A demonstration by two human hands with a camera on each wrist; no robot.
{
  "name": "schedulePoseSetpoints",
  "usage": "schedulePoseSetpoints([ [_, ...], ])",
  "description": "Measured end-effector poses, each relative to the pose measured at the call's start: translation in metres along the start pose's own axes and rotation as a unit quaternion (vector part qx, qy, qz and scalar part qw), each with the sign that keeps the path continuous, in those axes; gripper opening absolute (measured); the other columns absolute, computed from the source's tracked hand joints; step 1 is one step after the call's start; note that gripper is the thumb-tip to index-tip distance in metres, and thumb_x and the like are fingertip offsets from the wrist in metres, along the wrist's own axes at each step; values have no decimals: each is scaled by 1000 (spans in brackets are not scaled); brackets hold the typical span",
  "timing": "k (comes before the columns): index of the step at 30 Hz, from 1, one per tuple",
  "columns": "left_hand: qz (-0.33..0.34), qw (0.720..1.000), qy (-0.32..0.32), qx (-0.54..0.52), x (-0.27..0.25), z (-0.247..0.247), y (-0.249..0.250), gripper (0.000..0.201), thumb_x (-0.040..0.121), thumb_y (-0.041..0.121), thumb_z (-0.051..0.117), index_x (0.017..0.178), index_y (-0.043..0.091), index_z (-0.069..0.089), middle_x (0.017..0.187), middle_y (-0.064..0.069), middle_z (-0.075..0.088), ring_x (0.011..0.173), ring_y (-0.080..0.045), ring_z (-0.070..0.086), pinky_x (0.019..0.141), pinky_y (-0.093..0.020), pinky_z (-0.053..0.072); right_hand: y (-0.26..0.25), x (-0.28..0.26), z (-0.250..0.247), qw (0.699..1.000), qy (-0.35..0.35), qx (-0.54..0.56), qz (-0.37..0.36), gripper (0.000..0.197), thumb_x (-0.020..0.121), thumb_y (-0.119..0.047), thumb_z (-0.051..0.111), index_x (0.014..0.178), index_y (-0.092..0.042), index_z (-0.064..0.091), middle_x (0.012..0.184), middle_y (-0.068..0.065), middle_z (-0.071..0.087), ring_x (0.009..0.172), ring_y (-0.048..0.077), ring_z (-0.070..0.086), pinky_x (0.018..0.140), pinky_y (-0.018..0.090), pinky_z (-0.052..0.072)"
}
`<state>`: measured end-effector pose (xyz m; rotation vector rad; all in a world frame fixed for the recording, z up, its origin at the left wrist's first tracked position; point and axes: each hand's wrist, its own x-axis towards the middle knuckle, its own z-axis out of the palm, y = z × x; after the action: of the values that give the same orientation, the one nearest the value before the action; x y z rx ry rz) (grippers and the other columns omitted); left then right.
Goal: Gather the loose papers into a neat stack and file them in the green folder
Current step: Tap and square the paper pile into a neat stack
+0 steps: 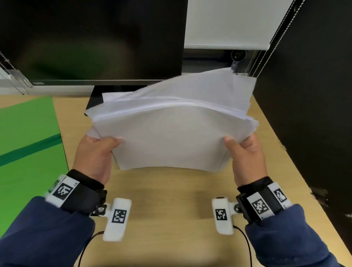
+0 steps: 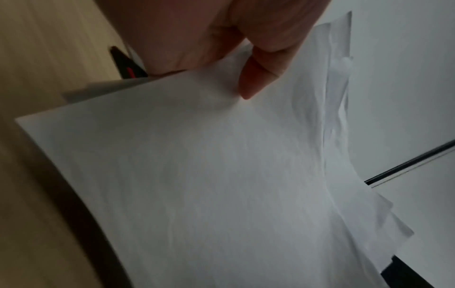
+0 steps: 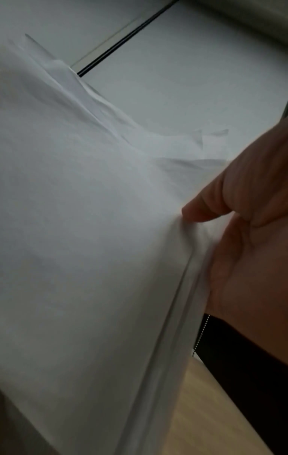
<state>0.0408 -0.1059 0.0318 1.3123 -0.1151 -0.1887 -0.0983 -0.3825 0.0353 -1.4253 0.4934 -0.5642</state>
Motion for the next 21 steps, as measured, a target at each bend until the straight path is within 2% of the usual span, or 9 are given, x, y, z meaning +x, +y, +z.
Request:
schedulePoseSetpoints([
  [3, -6, 1000, -8, -3, 4, -3, 4, 68, 63, -13, 45, 131, -8, 51, 113, -14, 66, 107, -28, 62, 93, -38, 47, 8, -2, -5, 1000, 4, 2, 10, 41, 88, 12, 57, 113, -20, 62, 101, -8, 74, 93, 4, 71, 75, 20, 54],
  [6, -22, 1000, -2, 21, 3, -1, 8, 68, 58, -12, 45, 122, 3, 57, 116, -15, 65, 112, -36, 60, 94, -45, 43, 16, -5, -3, 1000, 9, -1, 18, 44, 87, 17, 56, 108, -20, 65, 100, 0, 73, 95, 10, 69, 85, 25, 55],
  [8, -10, 997, -18, 75, -4, 9, 11, 62, 59, -9, 45, 110, 23, 61, 106, -1, 70, 104, -23, 64, 90, -39, 48, 20, -6, -2, 1000, 17, -3, 16, 41, 86, 16, 58, 108, -18, 64, 103, 4, 71, 99, 16, 68, 91, 30, 54],
  [10, 24, 994, -39, 103, -8, 18, 15, 63, 63, -12, 46, 106, 32, 59, 101, 8, 71, 94, -11, 66, 83, -33, 52, 22, -4, -4, 999, 36, 3, 17, 35, 86, 15, 59, 107, -13, 64, 97, 1, 74, 95, 14, 69, 88, 31, 53],
  [12, 41, 997, -17, 56, -5, 14, 15, 66, 68, -21, 49, 112, 28, 57, 109, 2, 68, 97, -12, 66, 84, -33, 56, 23, -3, -6, 999, 42, 5, 19, 29, 89, 11, 60, 107, -11, 65, 90, -7, 78, 90, 8, 72, 82, 25, 54],
  [14, 1, 1000, -10, 10, 1, 5, 8, 55, 75, -18, 56, 117, 17, 61, 118, -9, 66, 109, -24, 65, 101, -45, 51, 21, -4, -5, 1000, 23, -9, 13, 27, 91, 7, 60, 105, -16, 66, 91, -11, 79, 91, 7, 72, 80, 23, 56],
  [16, -51, 998, -17, 39, 1, -4, -7, 38, 87, -11, 58, 108, 17, 73, 113, -9, 73, 113, -29, 66, 109, -54, 43, 16, -6, -1, 1000, 7, -26, 2, 27, 93, 6, 59, 106, -17, 66, 94, -12, 78, 93, 8, 72, 80, 24, 57],
  [18, -57, 996, 0, 69, -2, -3, -15, 34, 91, -8, 58, 110, 16, 73, 110, -4, 76, 112, -27, 68, 105, -48, 48, 7, -8, 4, 999, -3, -43, -17, 27, 95, 5, 57, 104, -20, 66, 91, -17, 77, 88, 1, 71, 75, 17, 55],
  [21, 7, 997, 35, 72, -4, 9, -1, 33, 90, -7, 59, 114, 14, 69, 110, -1, 76, 103, -17, 71, 91, -33, 55, -12, -11, 8, 996, -1, -64, -68, 28, 96, 2, 57, 98, -24, 64, 87, -24, 73, 84, -6, 67, 71, 11, 52],
])
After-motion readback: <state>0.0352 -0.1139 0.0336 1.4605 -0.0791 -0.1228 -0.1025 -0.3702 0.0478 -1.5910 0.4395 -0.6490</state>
